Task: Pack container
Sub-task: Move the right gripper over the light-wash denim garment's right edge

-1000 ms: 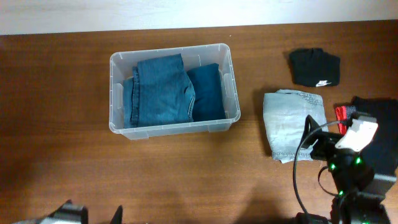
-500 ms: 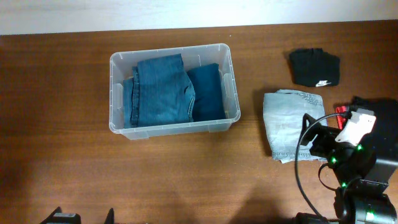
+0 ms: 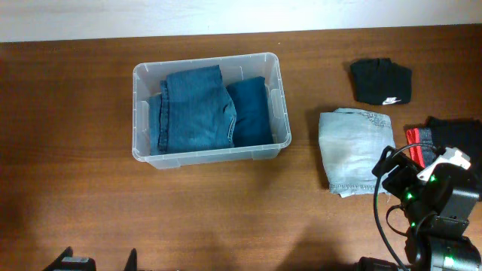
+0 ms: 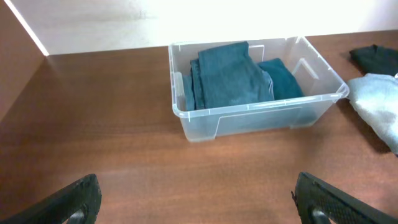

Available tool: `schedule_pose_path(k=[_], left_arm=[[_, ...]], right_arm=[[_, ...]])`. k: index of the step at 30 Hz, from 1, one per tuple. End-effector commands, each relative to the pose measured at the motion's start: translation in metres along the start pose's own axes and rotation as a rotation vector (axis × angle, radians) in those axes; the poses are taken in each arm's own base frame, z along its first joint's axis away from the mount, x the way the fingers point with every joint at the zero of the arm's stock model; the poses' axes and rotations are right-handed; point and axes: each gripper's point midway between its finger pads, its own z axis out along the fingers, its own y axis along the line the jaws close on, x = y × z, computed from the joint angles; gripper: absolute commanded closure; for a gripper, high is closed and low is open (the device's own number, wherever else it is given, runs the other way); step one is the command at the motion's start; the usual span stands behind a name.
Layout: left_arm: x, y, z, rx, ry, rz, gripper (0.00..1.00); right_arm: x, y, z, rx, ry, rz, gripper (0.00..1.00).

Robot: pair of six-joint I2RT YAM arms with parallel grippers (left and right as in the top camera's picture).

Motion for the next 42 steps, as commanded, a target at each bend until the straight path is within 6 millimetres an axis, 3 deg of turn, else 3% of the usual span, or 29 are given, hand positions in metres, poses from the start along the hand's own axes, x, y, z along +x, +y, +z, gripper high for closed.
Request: schedule_pose_path(k=[1,6,11,20,24,26,30,33,42], left_arm=[[-0.006,0.000,0.000,0.004,-0.028,0.004,0.01],[-0.005,0.021,-0.001,-0.120,-0.019,0.002,0.00],[-0.003,0.050,-0.007,-0.294,-0.012,0.000,0.01],[-0.003,0.052,-0.007,-0.302,-0.011,0.000,0.00],[0.004,0.051,-0.007,-0.301,0.020,0.004,0.01],[0.012,0.051,-0.007,-0.300,0.051,0.007,0.00],[0.034,0.050,-0.009,-0.296,0.144,0.018,0.00],[0.055,0.049,-0.013,-0.292,0.232,0.027,0.01],[0.057,0.049,-0.013,-0.292,0.240,0.028,0.00]], right_arm=[[-0.009,0.000,-0.005,0.005,-0.028,0.015,0.02],[-0.009,-0.005,-0.005,0.033,-0.030,0.056,0.02],[-0.006,-0.047,0.002,0.226,-0.021,0.235,0.01],[0.018,-0.059,0.036,0.164,0.210,0.425,0.01],[0.018,-0.065,0.054,0.116,0.268,0.328,0.02],[0.018,-0.058,0.064,0.051,0.293,0.253,0.02],[0.015,-0.043,0.084,-0.084,0.321,0.147,0.01],[0.013,-0.045,0.099,-0.107,0.321,0.116,0.01],[0.015,-0.053,0.147,-0.154,0.339,0.061,0.02]])
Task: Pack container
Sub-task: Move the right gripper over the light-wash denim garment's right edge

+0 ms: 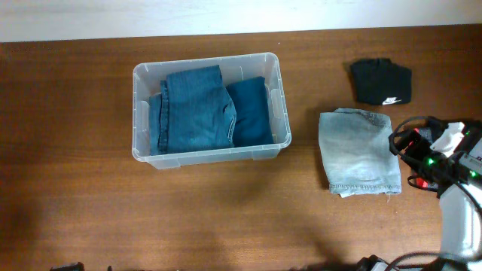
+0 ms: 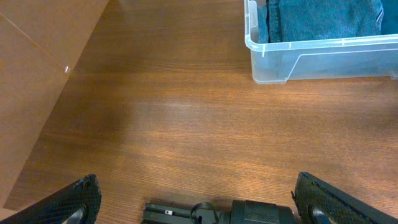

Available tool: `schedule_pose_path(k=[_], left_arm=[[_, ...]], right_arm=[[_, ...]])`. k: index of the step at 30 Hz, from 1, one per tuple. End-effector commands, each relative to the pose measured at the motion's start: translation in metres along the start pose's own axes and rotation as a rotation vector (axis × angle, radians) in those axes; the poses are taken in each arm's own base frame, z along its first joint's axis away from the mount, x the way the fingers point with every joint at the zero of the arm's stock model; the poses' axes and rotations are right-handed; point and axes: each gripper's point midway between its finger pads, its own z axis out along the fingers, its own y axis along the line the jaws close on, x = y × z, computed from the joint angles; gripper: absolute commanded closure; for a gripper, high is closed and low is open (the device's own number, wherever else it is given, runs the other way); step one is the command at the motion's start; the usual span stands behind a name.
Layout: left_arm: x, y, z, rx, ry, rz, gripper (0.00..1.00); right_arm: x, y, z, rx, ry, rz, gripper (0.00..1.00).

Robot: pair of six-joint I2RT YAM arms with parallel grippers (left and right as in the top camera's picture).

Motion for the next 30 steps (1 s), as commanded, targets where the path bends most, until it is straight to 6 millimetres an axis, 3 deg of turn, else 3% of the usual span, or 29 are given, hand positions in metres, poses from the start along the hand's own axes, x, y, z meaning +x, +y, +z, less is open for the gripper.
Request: schedule_pose_path(k=[1,20,23,30], left_arm=[[0.001,0.003,0.001,-0.013,0.001,0.004,0.00],[0.001,0.003,0.001,-0.013,0.001,0.004,0.01],[0.001,0.003,0.001,-0.013,0.001,0.004,0.01],[0.001,0.003,0.001,-0.013,0.001,0.004,0.01]], right_arm=[[-0.002,0.000,0.010,-0.033,0.022,-0.048,0.02],[0.038,-0.031,0.068,-0.054,0.220,-0.095,0.02],[0.044,-0.027,0.072,-0.100,0.242,-0.077,0.02],[0.052,0.006,0.068,-0.308,0.274,-0.027,0.02]])
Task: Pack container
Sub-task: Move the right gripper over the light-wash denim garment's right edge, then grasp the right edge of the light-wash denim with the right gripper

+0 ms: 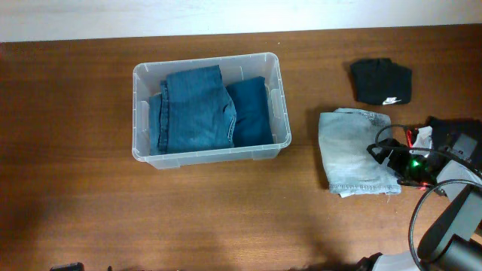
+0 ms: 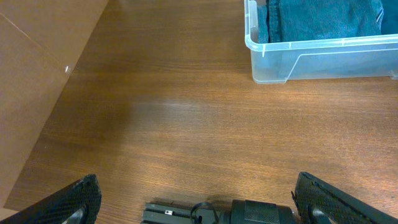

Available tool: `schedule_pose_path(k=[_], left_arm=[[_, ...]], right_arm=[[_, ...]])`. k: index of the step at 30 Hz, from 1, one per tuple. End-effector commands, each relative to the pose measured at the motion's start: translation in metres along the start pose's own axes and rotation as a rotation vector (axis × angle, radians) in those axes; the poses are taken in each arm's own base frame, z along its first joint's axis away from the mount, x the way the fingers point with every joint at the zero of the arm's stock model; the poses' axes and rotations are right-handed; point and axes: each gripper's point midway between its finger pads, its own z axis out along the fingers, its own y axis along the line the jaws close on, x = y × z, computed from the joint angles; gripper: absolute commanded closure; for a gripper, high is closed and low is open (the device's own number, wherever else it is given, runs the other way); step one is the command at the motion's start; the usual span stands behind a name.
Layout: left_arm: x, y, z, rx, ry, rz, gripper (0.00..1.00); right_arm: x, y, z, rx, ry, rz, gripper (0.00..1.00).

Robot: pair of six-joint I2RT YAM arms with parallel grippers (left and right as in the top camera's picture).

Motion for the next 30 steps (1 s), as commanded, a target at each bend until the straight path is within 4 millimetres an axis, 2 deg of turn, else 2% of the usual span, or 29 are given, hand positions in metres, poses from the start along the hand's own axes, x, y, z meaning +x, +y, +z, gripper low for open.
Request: schedule_pose_path(k=[1,11,14,23,26,30], left_arm=[[0.001,0.003,0.001,-0.013,0.001,0.004,0.00],[0.001,0.003,0.001,-0.013,0.001,0.004,0.01],[0.001,0.003,0.001,-0.013,0.001,0.004,0.00],[0.001,0.003,0.001,-0.013,0.001,0.004,0.01],[0.001,0.003,0.001,-0.013,0.001,0.004,0.00],[0.001,0.003,0.001,-0.013,0.001,0.004,0.01]], right_arm=[[0.002,0.027,0.000,-0.171,0.015,0.008,0.02],[0.043,0.046,-0.001,-0.217,0.183,0.117,0.01],[0.037,0.045,0.001,-0.217,0.157,0.077,0.02],[-0.008,0.039,0.005,-0.191,-0.021,-0.098,0.02],[-0.007,0.042,0.005,-0.209,-0.018,-0.088,0.01],[0.015,0.052,0.003,-0.262,0.070,-0.013,0.02]])
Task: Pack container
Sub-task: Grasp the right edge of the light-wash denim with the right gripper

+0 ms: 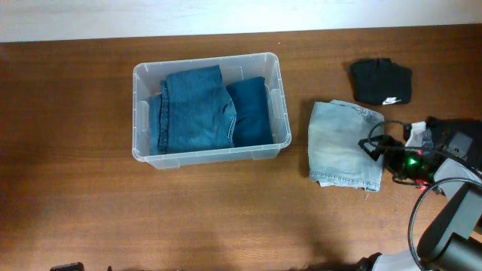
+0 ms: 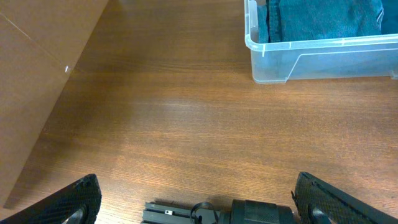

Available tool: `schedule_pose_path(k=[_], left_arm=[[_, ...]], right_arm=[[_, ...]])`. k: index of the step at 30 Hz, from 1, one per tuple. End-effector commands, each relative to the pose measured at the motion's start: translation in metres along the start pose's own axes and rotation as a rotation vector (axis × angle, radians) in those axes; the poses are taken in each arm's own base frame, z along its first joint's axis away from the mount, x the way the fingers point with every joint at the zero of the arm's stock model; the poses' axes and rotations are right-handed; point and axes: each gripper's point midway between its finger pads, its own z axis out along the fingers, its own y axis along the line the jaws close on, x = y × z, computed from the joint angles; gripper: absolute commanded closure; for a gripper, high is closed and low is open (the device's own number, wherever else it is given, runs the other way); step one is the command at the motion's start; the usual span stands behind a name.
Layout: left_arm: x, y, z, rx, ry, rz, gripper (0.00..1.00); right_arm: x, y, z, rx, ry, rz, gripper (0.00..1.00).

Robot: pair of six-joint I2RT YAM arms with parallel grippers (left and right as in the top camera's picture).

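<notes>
A clear plastic container (image 1: pixel 278 98) holds folded blue jeans (image 1: pixel 194 109) and a dark teal cloth (image 1: pixel 250 111). To its right on the table lies a folded light blue denim piece (image 1: pixel 339 147). My right gripper (image 1: pixel 374 149) is at that piece's right edge and appears shut on it. My left gripper (image 2: pixel 199 200) hangs over bare table near the front left with its fingers (image 2: pixel 73 200) wide apart and nothing between them. The left wrist view shows the container's corner (image 2: pixel 311 53) at top right.
A folded black garment (image 1: pixel 381 80) lies at the back right. More dark clothing (image 1: pixel 456 135) sits at the right edge, under my right arm. A brown wall panel (image 2: pixel 37 74) borders the table on the left.
The light blue denim piece has shifted left toward the container and turned slightly, with my right gripper at its right edge. The left gripper has not moved.
First my right arm was near the front right and my left gripper faced the container. Then the left was drawn back over bare table and the right stood beside the light denim. The right then reached the denim's edge, and now the denim lies closer to the container.
</notes>
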Motion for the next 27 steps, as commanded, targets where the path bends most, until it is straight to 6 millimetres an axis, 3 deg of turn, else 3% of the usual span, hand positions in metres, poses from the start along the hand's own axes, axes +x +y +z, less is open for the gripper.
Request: schedule_pose_path(k=[1,5,8,19,22,27], left_arm=[[0.001,0.003,0.001,-0.013,0.001,0.004,0.00],[0.001,0.003,0.001,-0.013,0.001,0.004,0.01],[0.001,0.003,0.001,-0.013,0.001,0.004,0.00],[0.001,0.003,0.001,-0.013,0.001,0.004,0.01],[0.001,0.003,0.001,-0.013,0.001,0.004,0.01],[0.001,0.003,0.001,-0.013,0.001,0.004,0.00]], right_arm=[[0.014,0.019,0.004,-0.091,0.060,0.035,0.02],[0.032,0.028,0.006,-0.109,0.133,0.086,0.02],[0.035,0.031,0.007,-0.114,0.145,0.088,0.02],[-0.022,0.028,-0.010,-0.060,0.016,-0.016,0.02],[-0.024,0.029,-0.013,-0.047,0.023,-0.021,0.02],[-0.024,0.000,-0.014,0.125,0.031,-0.027,0.02]])
